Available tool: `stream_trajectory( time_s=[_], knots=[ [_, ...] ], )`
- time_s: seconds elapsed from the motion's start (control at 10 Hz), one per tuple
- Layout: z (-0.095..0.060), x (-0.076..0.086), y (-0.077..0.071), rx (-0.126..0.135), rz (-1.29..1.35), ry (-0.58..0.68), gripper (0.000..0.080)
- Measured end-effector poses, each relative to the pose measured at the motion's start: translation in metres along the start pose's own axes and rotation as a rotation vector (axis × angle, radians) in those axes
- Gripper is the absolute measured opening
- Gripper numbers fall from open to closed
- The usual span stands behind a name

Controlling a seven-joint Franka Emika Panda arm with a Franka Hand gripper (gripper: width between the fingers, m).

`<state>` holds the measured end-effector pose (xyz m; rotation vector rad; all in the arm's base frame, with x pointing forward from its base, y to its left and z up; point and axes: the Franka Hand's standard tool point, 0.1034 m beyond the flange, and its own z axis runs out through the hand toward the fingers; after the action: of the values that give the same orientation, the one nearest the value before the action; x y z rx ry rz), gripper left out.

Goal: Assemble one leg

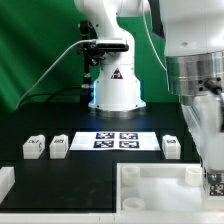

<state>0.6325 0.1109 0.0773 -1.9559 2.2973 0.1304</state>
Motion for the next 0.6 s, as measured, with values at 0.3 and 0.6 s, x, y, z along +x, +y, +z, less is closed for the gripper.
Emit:
stream_trajectory(
  time_s=[0.3, 0.6],
  knots=[
    [0.001, 0.0, 0.001, -0.002, -0.044, 0.001, 0.0524],
    [0.007, -0.021, 0.007, 0.011, -0.336, -0.008, 0.0641]
  ],
)
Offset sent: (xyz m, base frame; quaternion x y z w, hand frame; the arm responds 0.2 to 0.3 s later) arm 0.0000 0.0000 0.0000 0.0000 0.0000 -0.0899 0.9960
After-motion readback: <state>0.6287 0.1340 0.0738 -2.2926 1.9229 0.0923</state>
